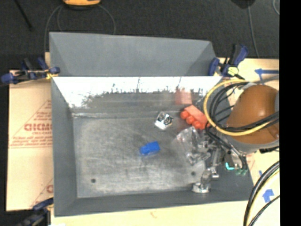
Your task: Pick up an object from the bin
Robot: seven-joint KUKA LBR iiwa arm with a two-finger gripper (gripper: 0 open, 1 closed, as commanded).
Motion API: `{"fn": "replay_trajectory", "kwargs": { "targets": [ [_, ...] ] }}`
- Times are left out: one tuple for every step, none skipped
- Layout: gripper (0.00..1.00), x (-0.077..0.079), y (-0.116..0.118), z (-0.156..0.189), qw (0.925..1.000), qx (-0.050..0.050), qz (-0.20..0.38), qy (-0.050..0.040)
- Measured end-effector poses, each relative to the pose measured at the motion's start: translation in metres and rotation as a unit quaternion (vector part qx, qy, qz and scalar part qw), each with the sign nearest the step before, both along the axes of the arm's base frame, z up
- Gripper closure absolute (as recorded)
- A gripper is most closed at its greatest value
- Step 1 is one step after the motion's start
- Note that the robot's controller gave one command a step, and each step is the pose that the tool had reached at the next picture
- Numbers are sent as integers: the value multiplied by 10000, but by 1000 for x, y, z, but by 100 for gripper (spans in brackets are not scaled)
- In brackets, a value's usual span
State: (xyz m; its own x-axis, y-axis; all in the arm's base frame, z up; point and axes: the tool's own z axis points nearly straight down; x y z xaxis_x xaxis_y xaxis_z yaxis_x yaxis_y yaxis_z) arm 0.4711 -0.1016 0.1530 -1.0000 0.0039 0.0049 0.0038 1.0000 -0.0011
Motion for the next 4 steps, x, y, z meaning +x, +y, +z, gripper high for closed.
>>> {"fn": "replay_trajectory", "kwargs": {
  "targets": [
    [0, 8, 71, -80, 9947, 2, -1024, -99],
    [0, 20, 95, -10, 9909, 17, -1344, -76],
    [0, 43, 129, -62, 10000, 10, -77, -48],
    [0, 31, 76, -80, 9993, 13, 354, -98]
  ]
}}
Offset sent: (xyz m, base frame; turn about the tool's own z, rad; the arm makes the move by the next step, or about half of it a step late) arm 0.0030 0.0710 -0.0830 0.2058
